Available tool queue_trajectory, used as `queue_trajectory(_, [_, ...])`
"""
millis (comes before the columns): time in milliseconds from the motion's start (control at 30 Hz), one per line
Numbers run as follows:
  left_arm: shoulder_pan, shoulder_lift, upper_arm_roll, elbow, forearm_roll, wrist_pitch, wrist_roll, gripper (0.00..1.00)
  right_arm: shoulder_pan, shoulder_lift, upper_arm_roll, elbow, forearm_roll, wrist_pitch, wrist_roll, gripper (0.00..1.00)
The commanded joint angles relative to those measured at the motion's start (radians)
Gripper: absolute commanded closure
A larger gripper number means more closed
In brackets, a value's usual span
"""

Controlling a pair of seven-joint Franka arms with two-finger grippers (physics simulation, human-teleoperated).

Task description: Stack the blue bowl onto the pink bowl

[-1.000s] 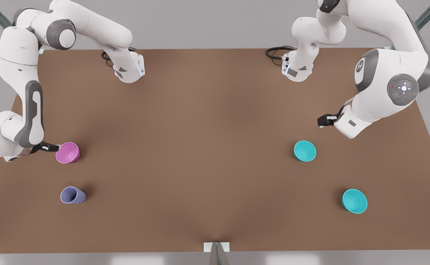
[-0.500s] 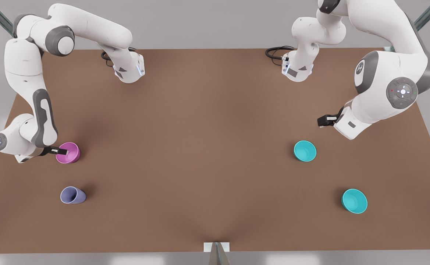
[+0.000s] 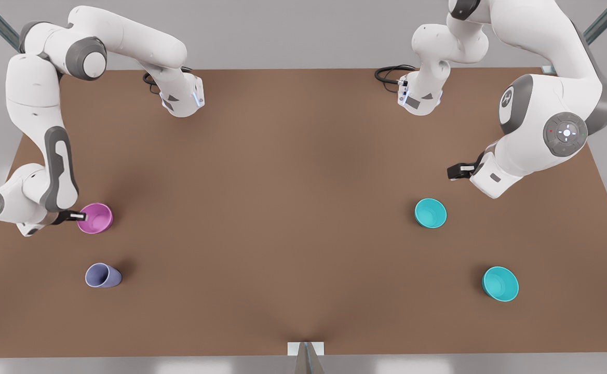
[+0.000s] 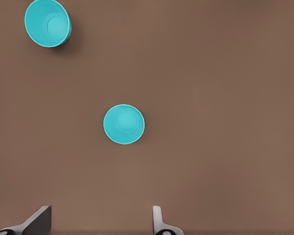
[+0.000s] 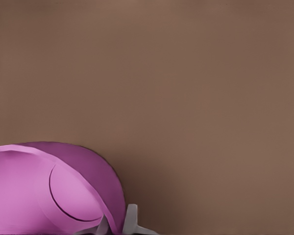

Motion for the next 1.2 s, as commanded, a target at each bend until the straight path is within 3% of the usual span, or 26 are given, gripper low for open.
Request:
queue_trajectory(0, [0.000, -0.001, 0.000, 0.000, 0.001, 0.000, -0.002, 0.00, 0.004, -0.015, 0.024, 0.015, 0.006, -0.100, -0.034, 0.79])
queue_trajectory(233, [0.000, -0.001, 0.006, 0.000, 0.001, 0.000, -0.002, 0.00, 0.188, -0.115, 0.144, 0.013, 0.164, -0.162, 0.105, 0.79])
queue_trajectory(400, [0.000, 0.000, 0.006, 0.000, 0.001, 0.002, -0.002, 0.00, 0.440, -0.107, 0.155, 0.094, 0.283, -0.145, 0.346, 0.79])
queue_trajectory(600, [0.000, 0.002, 0.008, 0.000, 0.002, 0.002, -0.002, 0.00, 0.731, 0.152, 0.152, 0.445, 0.351, -0.045, 0.699, 0.79])
queue_trajectory(800, [0.002, 0.002, 0.008, 0.000, 0.001, 0.006, -0.002, 0.00, 0.880, 0.347, 0.152, 0.645, 0.357, 0.140, 0.903, 0.79])
queue_trajectory(1033, [0.002, 0.014, 0.003, -0.012, -0.004, 0.017, -0.017, 0.00, 0.902, 0.410, 0.153, 0.648, 0.358, 0.150, 0.918, 0.79])
queue_trajectory(1167, [0.003, -0.012, 0.009, -0.102, -0.001, 0.109, 0.001, 0.00, 0.909, 0.428, 0.153, 0.650, 0.358, 0.176, 0.915, 0.79])
